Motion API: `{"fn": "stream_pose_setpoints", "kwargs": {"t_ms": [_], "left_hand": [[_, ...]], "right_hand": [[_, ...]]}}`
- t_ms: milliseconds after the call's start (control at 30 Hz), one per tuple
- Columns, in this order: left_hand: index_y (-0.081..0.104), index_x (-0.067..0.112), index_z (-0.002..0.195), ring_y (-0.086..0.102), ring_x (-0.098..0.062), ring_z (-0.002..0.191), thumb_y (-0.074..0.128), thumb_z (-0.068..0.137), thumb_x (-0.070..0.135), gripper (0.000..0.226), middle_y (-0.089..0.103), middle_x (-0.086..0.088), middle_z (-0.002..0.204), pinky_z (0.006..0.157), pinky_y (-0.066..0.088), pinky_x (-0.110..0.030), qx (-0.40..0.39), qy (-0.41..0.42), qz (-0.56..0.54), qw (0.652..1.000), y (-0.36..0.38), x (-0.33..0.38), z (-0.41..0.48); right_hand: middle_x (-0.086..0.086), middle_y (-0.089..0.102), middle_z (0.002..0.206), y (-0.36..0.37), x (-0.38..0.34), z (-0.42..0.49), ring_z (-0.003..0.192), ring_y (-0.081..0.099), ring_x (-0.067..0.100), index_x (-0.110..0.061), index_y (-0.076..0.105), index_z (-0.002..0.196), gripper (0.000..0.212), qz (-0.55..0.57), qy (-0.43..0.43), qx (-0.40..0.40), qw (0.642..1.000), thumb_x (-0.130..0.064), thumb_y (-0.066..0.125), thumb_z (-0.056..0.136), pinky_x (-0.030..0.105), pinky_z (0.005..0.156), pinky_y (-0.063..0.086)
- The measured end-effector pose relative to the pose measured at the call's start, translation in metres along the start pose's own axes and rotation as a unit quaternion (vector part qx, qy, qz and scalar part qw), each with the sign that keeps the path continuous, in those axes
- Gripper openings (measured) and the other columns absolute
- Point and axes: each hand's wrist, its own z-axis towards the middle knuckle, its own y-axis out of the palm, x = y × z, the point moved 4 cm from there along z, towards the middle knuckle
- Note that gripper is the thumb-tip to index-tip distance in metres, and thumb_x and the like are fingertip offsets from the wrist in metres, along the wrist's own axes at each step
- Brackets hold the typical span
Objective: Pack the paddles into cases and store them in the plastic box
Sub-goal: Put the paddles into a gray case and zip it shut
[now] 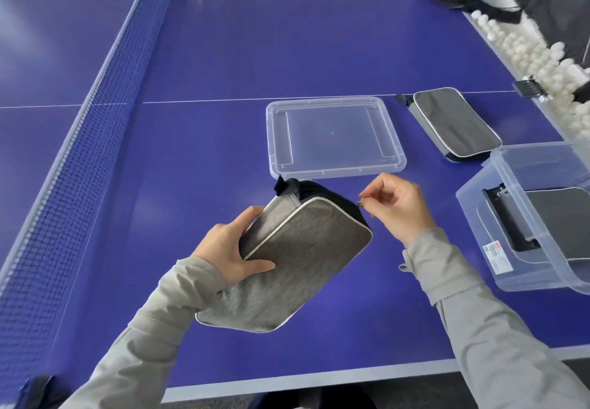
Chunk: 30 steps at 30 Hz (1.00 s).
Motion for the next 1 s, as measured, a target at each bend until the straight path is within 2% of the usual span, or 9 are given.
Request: {"fn": "stream_pose_setpoints", "kwargs": {"t_ms": [167,267,433,567,667,900,933,1000], "left_hand": [[0.041,0.029,0.125,0.063,-0.024,0.075,0.084,0.063,0.036,0.075,0.069,0.002,0.083,0.077,0.051,-0.034,-0.004,0.002,0.022,1.000,-0.004,-0.003,-0.001],[0.041,0.027,0.126,0.062,-0.023,0.071,0.082,0.064,0.038,0.075,0.068,0.001,0.079,0.073,0.050,-0.033,-0.006,0.028,0.038,0.999,-0.005,-0.002,0.001],[0.040,0.029,0.126,0.059,-0.021,0.069,0.079,0.066,0.039,0.072,0.062,0.005,0.074,0.071,0.050,-0.034,-0.011,0.037,0.061,0.997,-0.005,-0.007,0.002],[0.038,0.038,0.126,0.058,-0.019,0.073,0.075,0.067,0.044,0.070,0.058,0.014,0.078,0.074,0.050,-0.033,-0.018,0.047,0.083,0.995,0.005,-0.006,0.002],[0.038,0.036,0.127,0.060,-0.020,0.075,0.075,0.067,0.043,0.071,0.061,0.012,0.080,0.075,0.050,-0.033,-0.020,0.040,0.054,0.998,0.013,-0.007,0.001],[0.038,0.039,0.124,0.062,-0.021,0.078,0.076,0.065,0.043,0.070,0.063,0.013,0.080,0.077,0.051,-0.035,-0.008,0.036,0.038,0.999,0.012,-0.006,0.002],[0.039,0.040,0.123,0.063,-0.021,0.078,0.077,0.064,0.043,0.070,0.064,0.013,0.081,0.077,0.051,-0.035,0.000,0.031,0.019,0.999,0.011,-0.007,0.001],[0.042,0.042,0.120,0.063,-0.019,0.077,0.079,0.061,0.041,0.070,0.066,0.014,0.081,0.078,0.051,-0.032,0.020,0.018,-0.024,0.999,0.010,-0.010,0.000]], "right_hand": [[-0.003,0.062,0.060,0.006,-0.007,-0.006,0.050,0.054,0.003,-0.015,0.061,0.065,0.028,0.031,-0.003,0.016,0.999,0.011,0.061,0.074,0.013,0.056,0.046],[-0.007,0.061,0.054,0.005,-0.008,-0.008,0.046,0.051,0.007,-0.012,0.060,0.065,0.027,0.084,0.012,0.028,0.996,0.013,0.060,0.075,0.015,0.054,0.046],[-0.005,0.058,0.050,0.012,-0.016,-0.016,0.045,0.049,0.011,-0.013,0.060,0.064,0.028,0.147,0.028,0.032,0.988,0.013,0.060,0.075,0.017,0.054,0.047],[-0.006,0.061,0.054,0.031,-0.039,-0.018,0.048,0.052,0.008,-0.016,0.060,0.063,0.032,0.118,-0.022,-0.014,0.993,0.013,0.060,0.075,0.017,0.053,0.045],[-0.009,0.061,0.057,0.045,-0.053,-0.019,0.053,0.054,0.007,-0.017,0.061,0.064,0.030,0.089,-0.049,-0.041,0.994,0.011,0.062,0.075,0.017,0.055,0.044],[0.012,0.063,0.065,0.056,-0.066,-0.018,0.059,0.052,0.020,-0.015,0.064,0.068,0.023,0.060,-0.082,-0.060,0.993,0.006,0.062,0.076,0.032,0.060,0.045],[0.011,0.063,0.065,0.057,-0.067,-0.016,0.059,0.051,0.020,-0.016,0.064,0.068,0.023,0.060,-0.085,-0.057,0.993,0.005,0.063,0.077,0.032,0.060,0.044],[-0.001,0.061,0.065,0.058,-0.069,-0.014,0.059,0.048,0.017,-0.017,0.064,0.070,0.020,0.042,-0.095,-0.044,0.994,0.001,0.066,0.079,0.028,0.061,0.043]]}}
